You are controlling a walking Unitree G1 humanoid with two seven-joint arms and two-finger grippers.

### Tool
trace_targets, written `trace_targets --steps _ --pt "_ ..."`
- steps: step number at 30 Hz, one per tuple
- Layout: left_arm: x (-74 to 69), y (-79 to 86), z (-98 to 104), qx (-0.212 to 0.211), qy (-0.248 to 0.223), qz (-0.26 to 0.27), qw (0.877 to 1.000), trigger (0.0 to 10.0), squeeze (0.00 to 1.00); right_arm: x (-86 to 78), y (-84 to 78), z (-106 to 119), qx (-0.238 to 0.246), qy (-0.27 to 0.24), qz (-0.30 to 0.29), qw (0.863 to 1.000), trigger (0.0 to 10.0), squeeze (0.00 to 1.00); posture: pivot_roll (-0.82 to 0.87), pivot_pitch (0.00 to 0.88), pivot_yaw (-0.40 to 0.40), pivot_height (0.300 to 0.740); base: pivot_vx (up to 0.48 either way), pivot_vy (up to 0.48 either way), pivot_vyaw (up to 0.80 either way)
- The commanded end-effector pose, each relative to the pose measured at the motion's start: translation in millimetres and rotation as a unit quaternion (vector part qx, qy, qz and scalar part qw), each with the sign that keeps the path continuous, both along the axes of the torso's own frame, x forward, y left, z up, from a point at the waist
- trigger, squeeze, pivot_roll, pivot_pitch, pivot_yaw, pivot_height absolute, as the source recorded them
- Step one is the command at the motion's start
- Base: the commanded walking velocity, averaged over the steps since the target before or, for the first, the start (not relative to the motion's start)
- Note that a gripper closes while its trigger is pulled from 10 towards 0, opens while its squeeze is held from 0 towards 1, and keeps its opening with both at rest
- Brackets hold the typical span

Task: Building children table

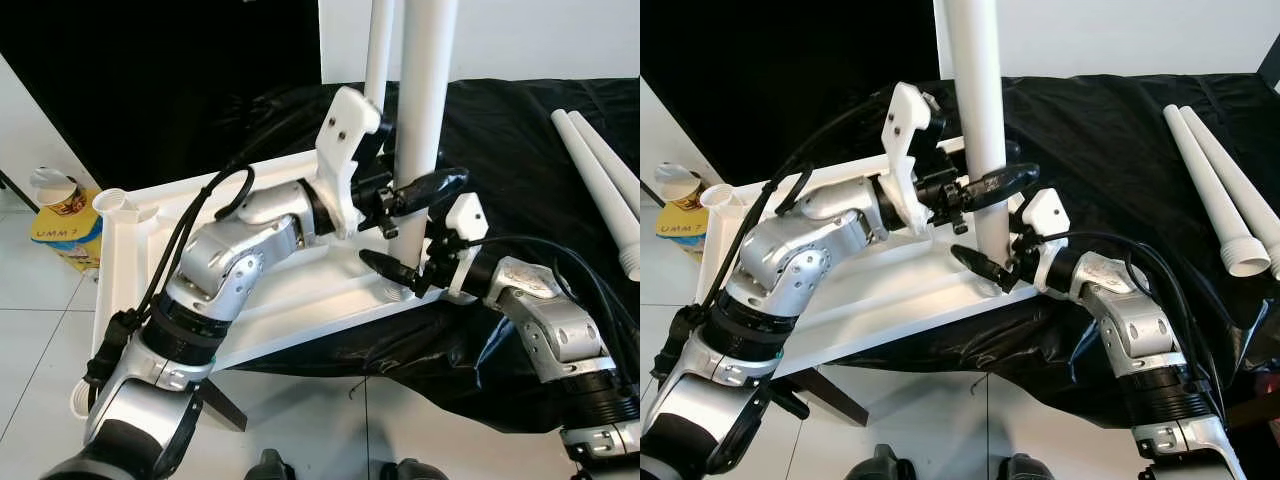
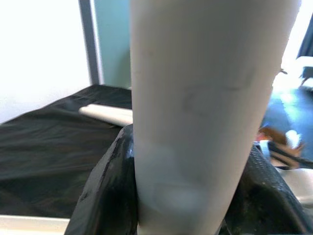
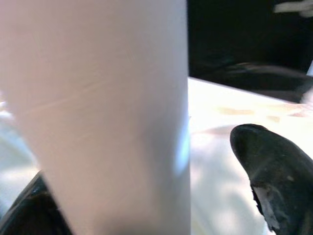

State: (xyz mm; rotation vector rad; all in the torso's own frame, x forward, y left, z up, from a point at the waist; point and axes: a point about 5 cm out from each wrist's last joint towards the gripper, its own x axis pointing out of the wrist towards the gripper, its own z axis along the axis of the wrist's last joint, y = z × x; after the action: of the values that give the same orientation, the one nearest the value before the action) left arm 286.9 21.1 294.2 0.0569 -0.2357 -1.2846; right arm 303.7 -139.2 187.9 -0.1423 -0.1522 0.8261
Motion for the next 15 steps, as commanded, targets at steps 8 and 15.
trace_targets --steps 8,15 --pt "27.5 5.7 16.4 -0.009 0.004 0.17 0.985 10.0 0.0 15.4 13.1 3.6 0.043 -0.02 -0.138 0.989 10.0 0.0 0.01 0.045 0.045 0.74 0.0 0.0 0.0" --pt "37.2 -0.2 25.3 -0.043 0.032 0.225 0.973 10.0 0.0 19.8 32.4 6.4 0.106 -0.022 -0.216 0.97 10.0 0.0 0.02 0.046 0.031 0.74 0.0 0.0 0.0"
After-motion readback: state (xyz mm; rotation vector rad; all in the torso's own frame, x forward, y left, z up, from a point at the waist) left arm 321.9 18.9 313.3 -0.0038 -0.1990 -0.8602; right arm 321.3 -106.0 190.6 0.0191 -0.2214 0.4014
